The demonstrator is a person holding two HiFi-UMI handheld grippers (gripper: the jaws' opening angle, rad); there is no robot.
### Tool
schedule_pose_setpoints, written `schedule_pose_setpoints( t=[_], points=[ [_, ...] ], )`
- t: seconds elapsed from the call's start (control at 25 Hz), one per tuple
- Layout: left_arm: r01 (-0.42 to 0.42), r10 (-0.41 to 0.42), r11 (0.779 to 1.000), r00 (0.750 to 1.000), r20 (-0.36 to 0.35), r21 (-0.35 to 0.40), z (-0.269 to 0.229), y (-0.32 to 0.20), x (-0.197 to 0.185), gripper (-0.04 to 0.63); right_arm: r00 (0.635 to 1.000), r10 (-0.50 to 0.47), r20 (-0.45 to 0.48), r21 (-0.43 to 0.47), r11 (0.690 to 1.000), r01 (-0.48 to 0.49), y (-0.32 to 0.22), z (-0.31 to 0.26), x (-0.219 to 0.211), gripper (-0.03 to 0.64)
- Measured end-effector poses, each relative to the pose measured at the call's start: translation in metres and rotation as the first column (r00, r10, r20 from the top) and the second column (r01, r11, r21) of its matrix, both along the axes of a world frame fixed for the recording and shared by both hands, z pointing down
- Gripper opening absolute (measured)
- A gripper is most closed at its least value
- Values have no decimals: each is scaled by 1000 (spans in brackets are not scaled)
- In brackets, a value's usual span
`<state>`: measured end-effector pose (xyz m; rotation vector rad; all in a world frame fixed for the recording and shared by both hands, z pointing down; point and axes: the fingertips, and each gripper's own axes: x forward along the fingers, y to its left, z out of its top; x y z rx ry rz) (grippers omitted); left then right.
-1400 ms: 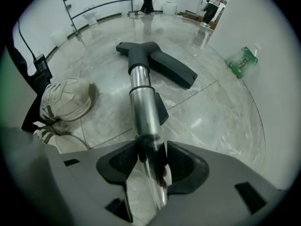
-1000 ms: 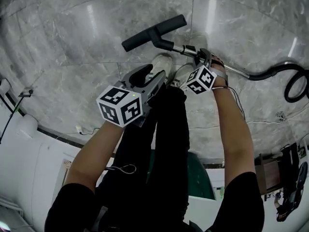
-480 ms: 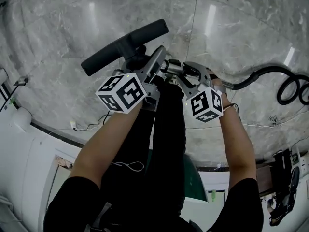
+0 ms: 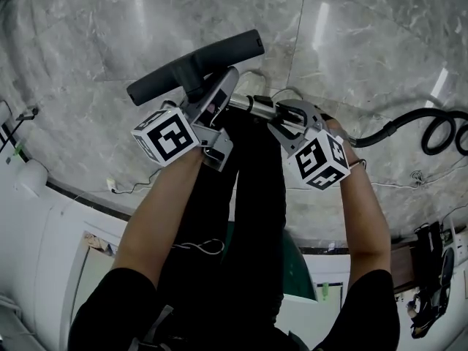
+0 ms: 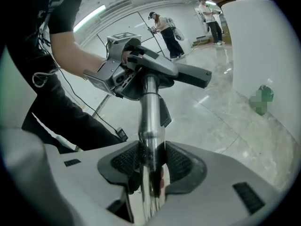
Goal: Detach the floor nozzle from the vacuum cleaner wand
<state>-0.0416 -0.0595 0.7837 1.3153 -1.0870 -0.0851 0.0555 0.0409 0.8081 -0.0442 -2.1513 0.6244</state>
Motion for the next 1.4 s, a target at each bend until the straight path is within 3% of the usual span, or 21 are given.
schedule_pose_setpoints(
  t=[0.08,0.24,0.32,0.4,0.56,0.68,0.8,1.0,1.12,1.16,1.2,1.24,1.28,1.32,1.36,1.4],
  points=[
    [-46,46,999,999,-5,19,-1,3,0,126,998,-55,22,-121,991,58,8,3,-4,186],
    [-116,118,987,993,-14,112,-10,0,0,126,979,-160,127,-347,918,195,19,6,-18,186],
    [-142,145,977,989,-5,156,-20,-2,-1,126,973,-142,184,-420,883,209,22,3,-28,186],
    [-151,152,975,988,5,165,-24,-4,-4,126,971,-101,217,-457,868,193,21,1,-37,187],
    [-168,168,972,986,13,167,-25,-5,-8,126,968,-98,232,-421,887,190,23,2,-51,186],
    [-202,203,964,979,15,174,-29,-3,5,126,958,-164,235,-389,887,248,42,2,-62,182],
    [-210,211,967,978,10,145,-23,-1,12,126,960,-183,212,-334,910,247,47,9,-62,99],
    [-169,167,983,985,39,73,-13,0,0,126,981,-156,117,-277,943,183,41,24,-67,87],
    [-104,106,994,991,87,-28,-1,1,-13,126,998,-57,-14,-72,996,55,24,40,-73,87],
    [-101,107,993,989,100,-64,3,0,-17,126,998,-7,-60,10,1000,8,17,46,-74,87],
    [-117,126,990,987,104,-81,4,-1,-18,127,996,24,-84,40,999,-20,16,48,-76,87],
    [-153,159,986,983,97,-71,2,-1,-18,126,997,17,-75,-11,1000,-18,22,44,-79,87],
    [-198,200,980,976,81,-33,-4,-1,-16,126,999,-27,-29,-133,991,23,35,35,-81,86],
    [-239,237,971,970,57,23,-12,0,-12,126,995,-86,50,-286,953,97,49,20,-81,86],
    [-266,265,960,964,19,90,-23,0,-7,126,979,-137,149,-436,880,189,62,2,-78,86],
    [-278,287,946,958,-31,167,-36,0,-1,124,954,-162,253,-566,775,282,70,-20,-72,86]
  ],
)
